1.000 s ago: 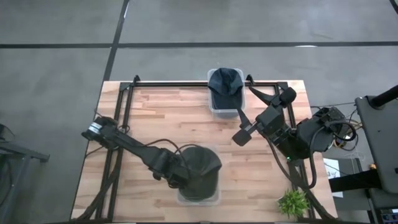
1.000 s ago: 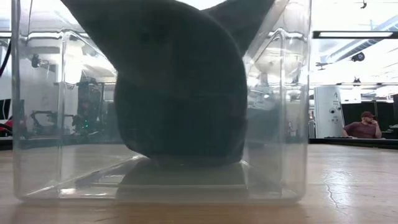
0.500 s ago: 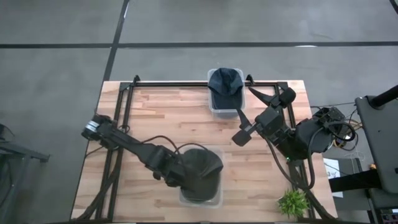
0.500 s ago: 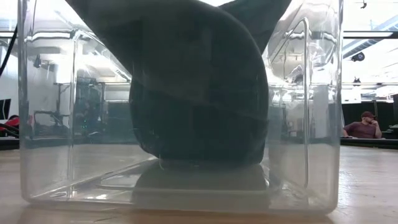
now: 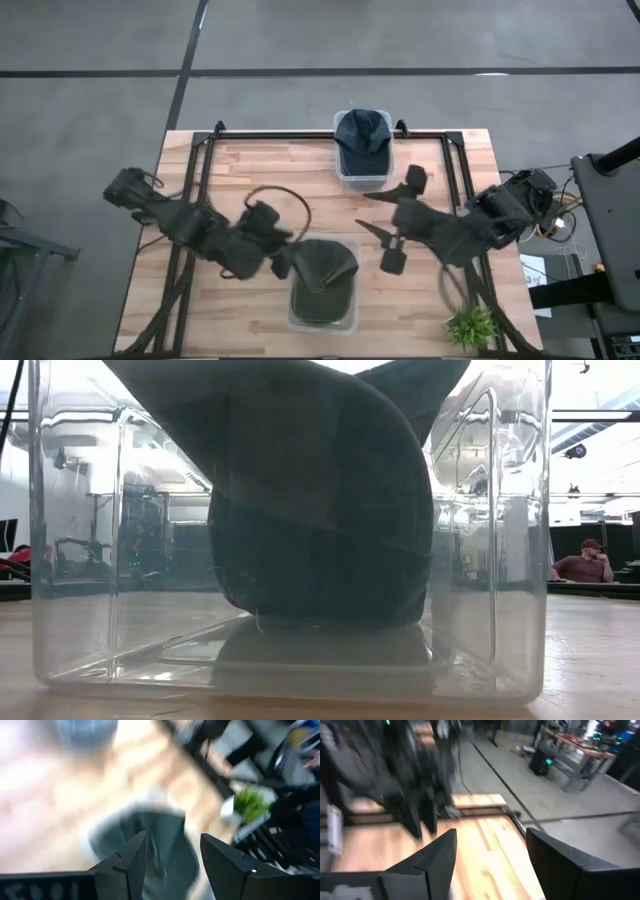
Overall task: Pick & Place hat
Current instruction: Return to Home Position
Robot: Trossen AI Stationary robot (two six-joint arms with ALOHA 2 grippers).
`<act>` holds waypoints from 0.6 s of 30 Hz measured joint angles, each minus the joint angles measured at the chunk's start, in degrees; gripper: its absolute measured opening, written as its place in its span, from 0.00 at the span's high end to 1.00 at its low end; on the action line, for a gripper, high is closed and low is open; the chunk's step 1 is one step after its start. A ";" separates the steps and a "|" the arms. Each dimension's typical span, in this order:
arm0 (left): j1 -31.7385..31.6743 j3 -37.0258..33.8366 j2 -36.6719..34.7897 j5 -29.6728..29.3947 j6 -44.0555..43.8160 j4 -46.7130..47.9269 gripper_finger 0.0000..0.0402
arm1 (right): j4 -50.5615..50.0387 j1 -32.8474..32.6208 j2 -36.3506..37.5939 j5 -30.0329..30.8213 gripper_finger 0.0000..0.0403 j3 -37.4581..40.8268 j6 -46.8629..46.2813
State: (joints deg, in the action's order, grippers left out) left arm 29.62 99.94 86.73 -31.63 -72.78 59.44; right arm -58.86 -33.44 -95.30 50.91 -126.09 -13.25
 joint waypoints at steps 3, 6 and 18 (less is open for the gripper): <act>0.20 0.00 -3.15 -7.93 14.27 -4.20 0.56 | -1.02 0.12 -0.07 -1.41 0.45 2.62 0.37; -0.22 0.00 -5.81 -9.36 28.43 -12.02 0.56 | 5.59 0.32 0.76 -9.42 0.46 7.04 1.76; -0.76 -0.11 -14.02 9.29 59.19 -28.43 0.56 | 50.69 15.42 6.37 -39.64 0.52 31.97 4.59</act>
State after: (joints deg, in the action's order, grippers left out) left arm 28.86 99.83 72.72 -22.34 -13.58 31.01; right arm -8.17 -18.01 -88.93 11.27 -94.12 -8.66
